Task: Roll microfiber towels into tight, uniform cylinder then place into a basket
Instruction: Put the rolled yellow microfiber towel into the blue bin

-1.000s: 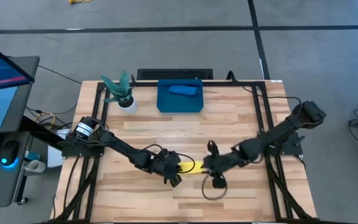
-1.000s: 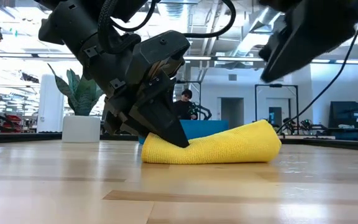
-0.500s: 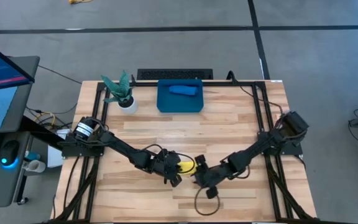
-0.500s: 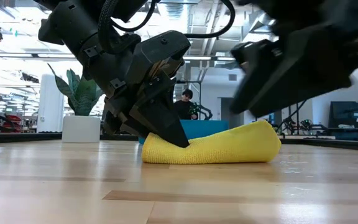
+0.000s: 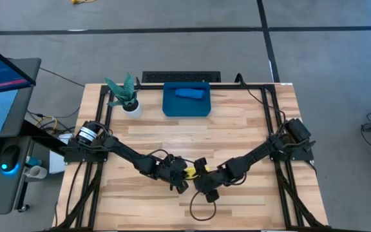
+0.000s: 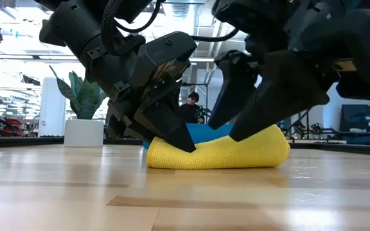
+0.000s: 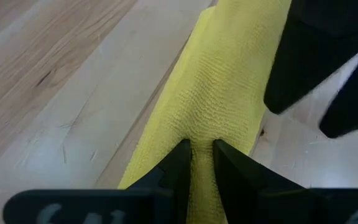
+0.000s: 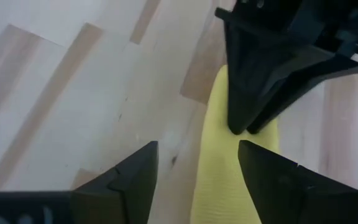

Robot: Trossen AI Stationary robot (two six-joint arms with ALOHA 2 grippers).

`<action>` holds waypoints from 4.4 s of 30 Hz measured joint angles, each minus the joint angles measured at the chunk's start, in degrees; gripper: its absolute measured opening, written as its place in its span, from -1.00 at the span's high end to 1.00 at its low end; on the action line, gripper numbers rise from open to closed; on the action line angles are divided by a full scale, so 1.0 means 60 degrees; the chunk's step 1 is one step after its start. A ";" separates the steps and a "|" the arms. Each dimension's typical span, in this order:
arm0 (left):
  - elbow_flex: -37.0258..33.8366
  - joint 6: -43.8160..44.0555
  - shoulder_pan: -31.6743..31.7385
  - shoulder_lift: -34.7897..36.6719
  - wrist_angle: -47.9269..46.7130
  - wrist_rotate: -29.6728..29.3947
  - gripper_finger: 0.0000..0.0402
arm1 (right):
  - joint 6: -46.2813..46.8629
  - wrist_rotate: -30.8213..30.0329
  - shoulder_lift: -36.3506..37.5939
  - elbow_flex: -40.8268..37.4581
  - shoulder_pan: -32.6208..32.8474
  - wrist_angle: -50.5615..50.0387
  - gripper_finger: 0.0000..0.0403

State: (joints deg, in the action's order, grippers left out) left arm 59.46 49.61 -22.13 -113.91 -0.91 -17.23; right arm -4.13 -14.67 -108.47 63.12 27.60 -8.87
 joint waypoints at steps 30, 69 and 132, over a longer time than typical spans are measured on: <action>-0.0069 -0.1237 -0.0472 0.0771 -0.0700 -0.0434 0.67 | 0.1008 -0.0435 -0.1099 0.0151 -0.0879 -0.0374 0.48; -0.0048 -0.0133 -0.1965 0.2230 -0.4655 -0.1249 0.67 | -0.2177 -0.0650 0.3144 0.0045 -0.3756 -0.2329 0.79; -0.3548 -0.5090 0.3391 0.4437 -0.0186 0.4426 0.67 | -0.6005 0.1893 -0.0098 0.0074 -0.8726 0.1258 0.57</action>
State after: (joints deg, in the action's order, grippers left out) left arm 38.17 19.07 -1.78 -87.29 -2.02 9.32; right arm -40.16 -3.31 -109.06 63.57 -24.75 -1.32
